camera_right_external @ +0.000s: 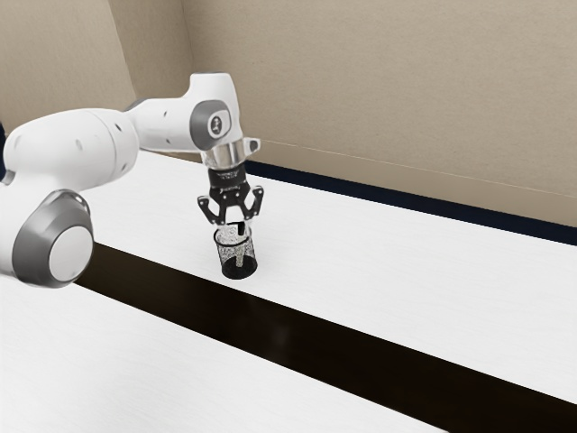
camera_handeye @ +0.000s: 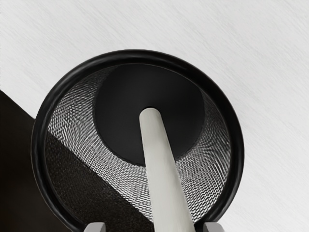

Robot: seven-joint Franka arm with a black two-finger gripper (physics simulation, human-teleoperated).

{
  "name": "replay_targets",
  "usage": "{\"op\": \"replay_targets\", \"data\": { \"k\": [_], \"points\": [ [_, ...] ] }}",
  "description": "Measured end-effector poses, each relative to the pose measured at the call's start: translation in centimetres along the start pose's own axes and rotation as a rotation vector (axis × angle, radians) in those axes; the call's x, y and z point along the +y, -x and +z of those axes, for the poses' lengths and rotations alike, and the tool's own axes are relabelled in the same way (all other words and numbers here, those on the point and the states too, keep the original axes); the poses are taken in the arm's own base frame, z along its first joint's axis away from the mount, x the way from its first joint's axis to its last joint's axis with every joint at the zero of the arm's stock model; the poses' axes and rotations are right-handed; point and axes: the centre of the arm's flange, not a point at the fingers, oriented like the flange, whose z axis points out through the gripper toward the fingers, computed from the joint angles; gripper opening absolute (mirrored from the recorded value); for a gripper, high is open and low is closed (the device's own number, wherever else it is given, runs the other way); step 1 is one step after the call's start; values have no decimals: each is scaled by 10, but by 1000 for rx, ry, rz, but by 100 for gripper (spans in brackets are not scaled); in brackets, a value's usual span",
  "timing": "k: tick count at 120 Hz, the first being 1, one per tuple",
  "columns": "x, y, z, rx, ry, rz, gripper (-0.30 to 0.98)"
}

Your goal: Take the marker out of the pen holder and place it to the left of the pen holder.

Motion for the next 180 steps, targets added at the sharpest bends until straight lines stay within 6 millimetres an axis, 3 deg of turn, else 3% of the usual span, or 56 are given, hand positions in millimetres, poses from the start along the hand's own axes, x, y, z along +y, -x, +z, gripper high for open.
{"op": "replay_targets", "data": {
  "k": [104,116,138,149,160,180],
  "points": [
    [2,2,-7,4,12,-68,-7],
    [-7,4,-30,28,21,-80,-7],
    [-17,34,-108,91,67,-70,-8],
    [-33,52,-139,106,73,-78,-8],
    [-65,51,-149,99,20,-135,-9],
    [-127,33,-114,-8,-159,-287,-8]
  ]
}}
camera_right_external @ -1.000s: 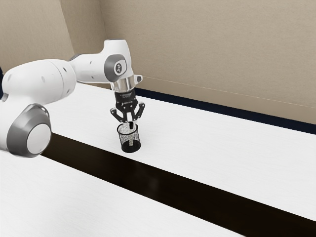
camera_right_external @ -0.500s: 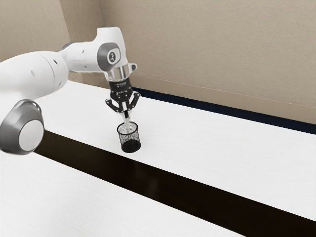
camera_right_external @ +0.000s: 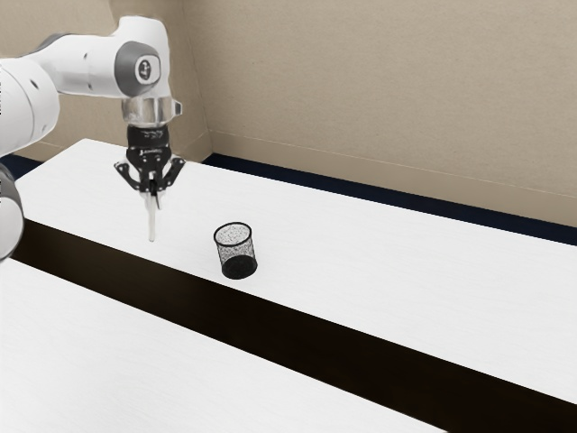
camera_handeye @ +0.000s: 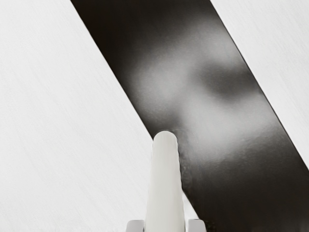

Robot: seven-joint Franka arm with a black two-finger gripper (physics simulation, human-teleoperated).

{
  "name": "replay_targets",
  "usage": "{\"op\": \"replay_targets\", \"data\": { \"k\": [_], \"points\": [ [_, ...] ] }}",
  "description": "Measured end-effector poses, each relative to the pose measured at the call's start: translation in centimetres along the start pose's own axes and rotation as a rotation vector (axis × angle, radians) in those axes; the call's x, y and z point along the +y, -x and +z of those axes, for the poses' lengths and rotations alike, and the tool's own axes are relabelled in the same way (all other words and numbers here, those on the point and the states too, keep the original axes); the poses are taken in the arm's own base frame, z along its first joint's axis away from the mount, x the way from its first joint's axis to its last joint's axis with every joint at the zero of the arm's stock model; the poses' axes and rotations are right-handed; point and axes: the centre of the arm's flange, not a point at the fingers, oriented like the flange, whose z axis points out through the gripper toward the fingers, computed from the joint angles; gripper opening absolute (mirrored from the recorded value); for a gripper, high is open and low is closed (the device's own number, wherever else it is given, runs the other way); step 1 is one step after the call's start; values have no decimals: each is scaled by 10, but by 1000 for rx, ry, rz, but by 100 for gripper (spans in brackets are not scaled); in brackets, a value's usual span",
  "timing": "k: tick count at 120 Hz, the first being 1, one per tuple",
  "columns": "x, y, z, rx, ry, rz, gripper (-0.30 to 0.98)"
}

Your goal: Take the marker out of the pen holder and place it to the left of the pen holder.

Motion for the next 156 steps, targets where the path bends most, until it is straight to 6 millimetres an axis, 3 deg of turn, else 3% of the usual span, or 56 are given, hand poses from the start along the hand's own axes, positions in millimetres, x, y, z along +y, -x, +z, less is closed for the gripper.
{"op": "replay_targets", "data": {
  "k": [19,47,77,93,110,156],
  "points": [
    [-34,-26,57,-93,-195,-121,-8],
    [-72,-44,132,-224,-411,-247,-7],
    [-89,-59,195,-308,-557,-336,-7],
    [-87,-63,215,-324,-593,-357,-7],
    [-84,-64,220,-322,-589,-368,-4],
    [-69,-67,223,-330,-444,-319,45]
  ]
}}
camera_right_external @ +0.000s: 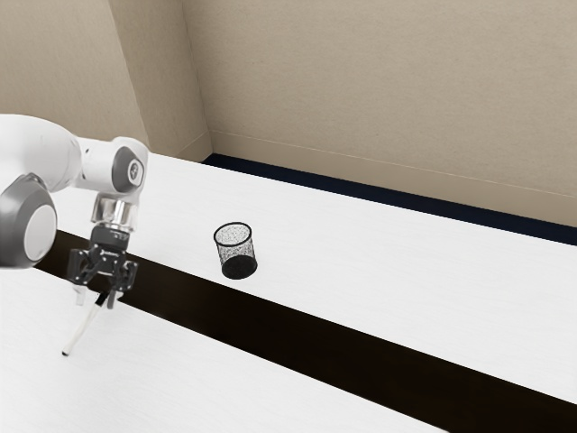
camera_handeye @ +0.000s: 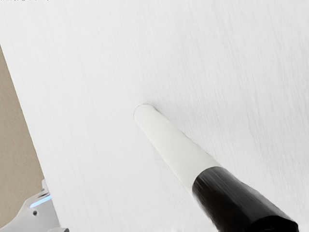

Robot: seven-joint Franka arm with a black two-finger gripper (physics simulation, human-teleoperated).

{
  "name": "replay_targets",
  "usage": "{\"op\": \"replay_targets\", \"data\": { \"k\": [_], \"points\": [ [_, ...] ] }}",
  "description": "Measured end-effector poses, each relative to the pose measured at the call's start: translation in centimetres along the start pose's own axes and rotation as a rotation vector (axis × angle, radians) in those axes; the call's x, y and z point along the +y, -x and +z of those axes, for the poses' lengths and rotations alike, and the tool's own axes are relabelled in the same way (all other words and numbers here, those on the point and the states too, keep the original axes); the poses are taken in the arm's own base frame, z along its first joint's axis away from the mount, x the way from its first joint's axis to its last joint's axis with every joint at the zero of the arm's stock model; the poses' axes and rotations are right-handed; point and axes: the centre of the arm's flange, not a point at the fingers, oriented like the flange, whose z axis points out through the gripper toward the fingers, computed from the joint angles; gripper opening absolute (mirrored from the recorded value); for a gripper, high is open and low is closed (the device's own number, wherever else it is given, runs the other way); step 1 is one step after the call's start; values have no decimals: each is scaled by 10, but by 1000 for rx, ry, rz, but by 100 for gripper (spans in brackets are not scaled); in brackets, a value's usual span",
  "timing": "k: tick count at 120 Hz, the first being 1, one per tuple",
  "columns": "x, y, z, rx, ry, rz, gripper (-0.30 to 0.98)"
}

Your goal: Take the marker out of the pen holder and place it to the left of the pen holder.

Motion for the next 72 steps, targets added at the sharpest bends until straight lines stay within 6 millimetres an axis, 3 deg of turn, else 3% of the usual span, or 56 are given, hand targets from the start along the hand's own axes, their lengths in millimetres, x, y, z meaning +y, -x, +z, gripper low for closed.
{"op": "replay_targets", "data": {
  "k": [24,32,39,46,53,63,72],
  "points": [
    [3,2,-10,16,74,82,59],
    [-5,8,-22,32,111,110,62],
    [-40,37,-68,84,224,165,64],
    [-81,84,-123,166,364,247,65],
    [-106,122,-163,232,483,326,66],
    [-122,169,-199,332,618,494,67],
    [-130,187,-216,413,685,617,67]
  ]
}}
